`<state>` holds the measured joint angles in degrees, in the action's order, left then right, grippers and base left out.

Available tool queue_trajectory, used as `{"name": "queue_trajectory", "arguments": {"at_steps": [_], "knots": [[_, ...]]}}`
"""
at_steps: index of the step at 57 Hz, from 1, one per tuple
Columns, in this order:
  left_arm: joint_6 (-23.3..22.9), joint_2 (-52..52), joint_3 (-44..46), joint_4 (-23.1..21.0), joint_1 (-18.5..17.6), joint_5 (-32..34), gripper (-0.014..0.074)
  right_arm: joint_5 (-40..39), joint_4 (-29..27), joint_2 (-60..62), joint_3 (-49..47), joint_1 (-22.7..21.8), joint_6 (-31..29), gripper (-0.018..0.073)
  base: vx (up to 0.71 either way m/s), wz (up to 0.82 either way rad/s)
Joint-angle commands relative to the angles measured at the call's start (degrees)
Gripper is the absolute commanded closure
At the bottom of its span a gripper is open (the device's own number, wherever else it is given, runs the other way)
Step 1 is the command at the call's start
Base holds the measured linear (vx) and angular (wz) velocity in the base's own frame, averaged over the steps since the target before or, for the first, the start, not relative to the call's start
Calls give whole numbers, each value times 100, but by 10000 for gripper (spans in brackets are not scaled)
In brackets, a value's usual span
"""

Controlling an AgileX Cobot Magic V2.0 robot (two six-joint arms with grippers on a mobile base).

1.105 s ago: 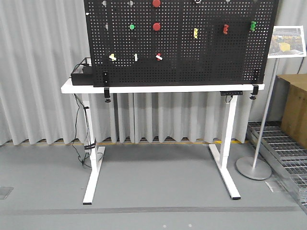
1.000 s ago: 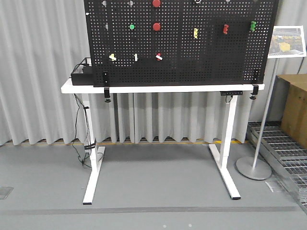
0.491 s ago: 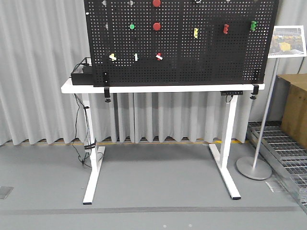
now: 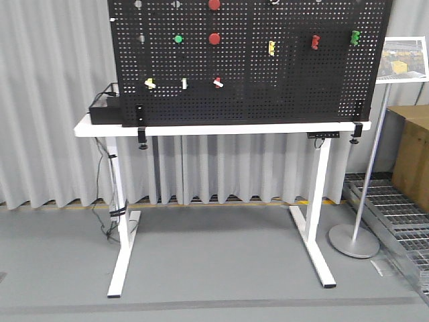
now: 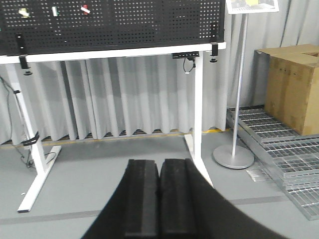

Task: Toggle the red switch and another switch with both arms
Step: 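Drive the base forward up to the black pegboard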

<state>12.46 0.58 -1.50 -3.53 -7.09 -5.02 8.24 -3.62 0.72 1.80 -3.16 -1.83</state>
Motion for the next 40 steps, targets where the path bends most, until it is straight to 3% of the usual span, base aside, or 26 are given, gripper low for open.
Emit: {"name": "queue_trajectory", "arguments": {"at_steps": [1,40], "knots": [[-66,101,-112,-19,5,451,594,-465,39,63,31,-35,-45,566,23,-9],[-66,101,-112,-19,5,451,594,-465,39,63,31,-35,-45,566,32,8]]}}
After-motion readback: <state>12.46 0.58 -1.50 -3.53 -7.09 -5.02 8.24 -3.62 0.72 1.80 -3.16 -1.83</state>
